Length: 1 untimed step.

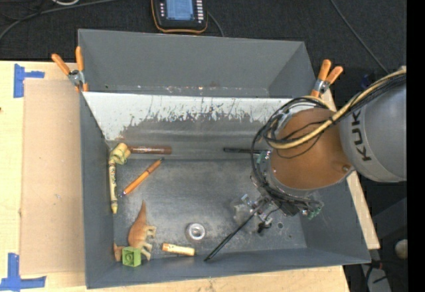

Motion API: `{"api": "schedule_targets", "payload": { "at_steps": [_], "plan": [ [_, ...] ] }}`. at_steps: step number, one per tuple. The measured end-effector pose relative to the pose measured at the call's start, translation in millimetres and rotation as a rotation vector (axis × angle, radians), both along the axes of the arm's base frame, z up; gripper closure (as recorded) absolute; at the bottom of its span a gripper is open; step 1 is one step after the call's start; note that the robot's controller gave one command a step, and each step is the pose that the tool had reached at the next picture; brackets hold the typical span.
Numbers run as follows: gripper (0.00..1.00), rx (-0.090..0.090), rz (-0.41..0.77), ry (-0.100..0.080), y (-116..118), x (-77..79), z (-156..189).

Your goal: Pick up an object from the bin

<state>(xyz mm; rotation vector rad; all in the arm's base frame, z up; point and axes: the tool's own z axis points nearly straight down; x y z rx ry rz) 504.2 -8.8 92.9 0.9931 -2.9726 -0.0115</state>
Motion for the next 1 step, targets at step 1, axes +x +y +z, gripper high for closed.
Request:
{"api": "schedule_targets", "payload": {
  "at_steps": [1],
  "plan": [
    [1.00, 0.000, 0.044, -0.013, 6.7, -3.7, 25.1]
  ]
}}
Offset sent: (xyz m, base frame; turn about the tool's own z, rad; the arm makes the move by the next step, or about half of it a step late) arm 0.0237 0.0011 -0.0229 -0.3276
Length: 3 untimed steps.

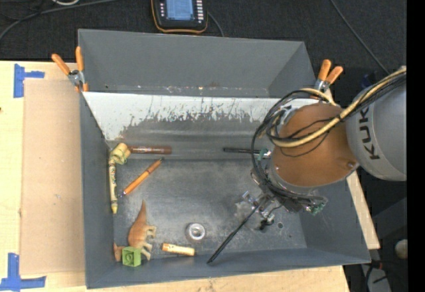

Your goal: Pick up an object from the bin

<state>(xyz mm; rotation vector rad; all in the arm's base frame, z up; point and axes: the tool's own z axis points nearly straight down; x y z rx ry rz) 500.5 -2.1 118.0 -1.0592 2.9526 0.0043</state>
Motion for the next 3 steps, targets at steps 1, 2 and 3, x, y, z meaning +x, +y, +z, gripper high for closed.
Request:
{"api": "schedule_targets", "payload": {
  "at_steps": [1, 2, 3],
  "plan": [
    [1.00, 0.000, 0.190, -0.001, 1, 4.9, -14],
    [1.00, -0.001, 0.346, -0.009, -28, 52.7, 27],
    [1.00, 0.007, 0.333, 0.013, -14, 16.7, 98]
  ]
}}
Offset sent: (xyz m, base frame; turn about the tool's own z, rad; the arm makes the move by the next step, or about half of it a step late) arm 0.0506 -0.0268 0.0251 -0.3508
